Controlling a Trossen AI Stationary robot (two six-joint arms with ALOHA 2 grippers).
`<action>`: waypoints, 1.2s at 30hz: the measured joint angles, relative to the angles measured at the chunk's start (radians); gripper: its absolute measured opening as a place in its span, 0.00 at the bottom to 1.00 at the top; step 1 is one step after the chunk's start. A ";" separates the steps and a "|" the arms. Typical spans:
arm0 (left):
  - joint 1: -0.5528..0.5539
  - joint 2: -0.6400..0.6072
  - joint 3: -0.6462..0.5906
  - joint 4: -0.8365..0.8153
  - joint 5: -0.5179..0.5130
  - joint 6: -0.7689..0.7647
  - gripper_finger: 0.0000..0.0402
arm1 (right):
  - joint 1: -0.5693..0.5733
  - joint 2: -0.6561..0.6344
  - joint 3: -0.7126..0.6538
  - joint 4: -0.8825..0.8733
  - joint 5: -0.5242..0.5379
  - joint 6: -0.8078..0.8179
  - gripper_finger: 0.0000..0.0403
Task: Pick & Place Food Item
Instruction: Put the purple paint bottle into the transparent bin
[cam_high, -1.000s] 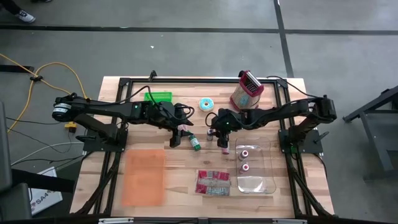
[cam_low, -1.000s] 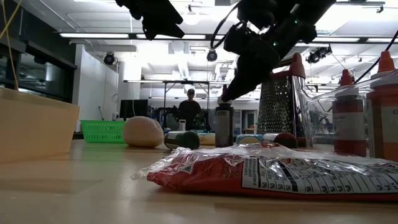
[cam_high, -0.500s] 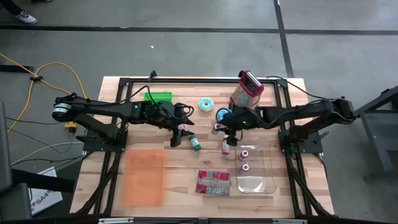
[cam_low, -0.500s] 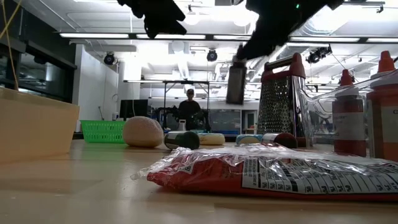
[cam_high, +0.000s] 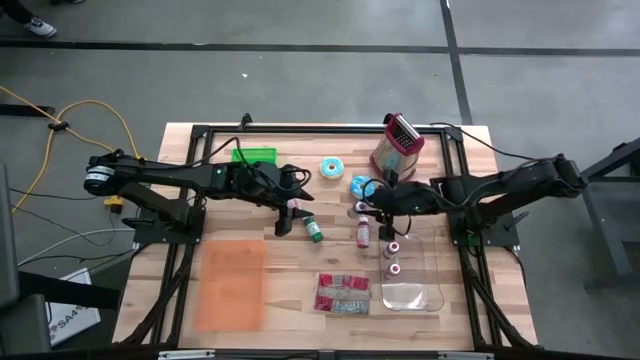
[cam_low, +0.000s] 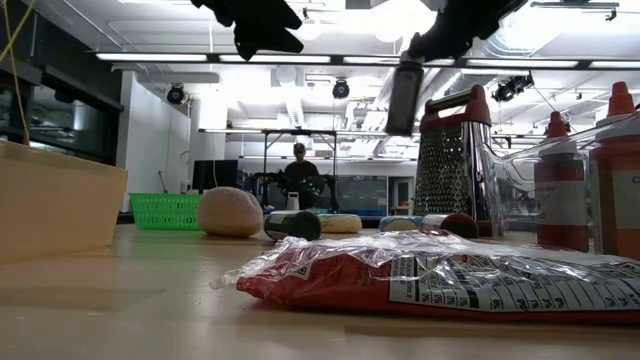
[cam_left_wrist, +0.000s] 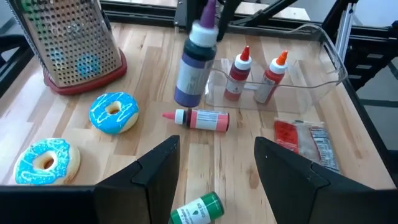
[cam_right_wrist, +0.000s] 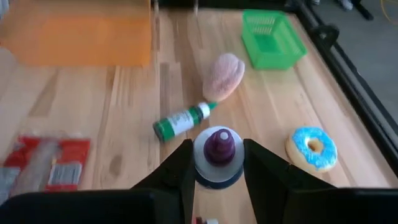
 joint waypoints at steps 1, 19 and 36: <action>0.000 0.000 0.000 0.001 0.000 0.000 0.50 | 0.005 0.000 -0.001 -0.005 0.000 0.000 0.26; 0.000 0.000 0.000 0.000 0.000 0.000 0.50 | 0.064 -0.094 -0.001 -0.135 0.073 0.116 0.26; 0.000 0.000 0.000 0.000 0.000 0.000 0.50 | 0.399 -0.259 -0.001 -0.481 0.293 0.466 0.26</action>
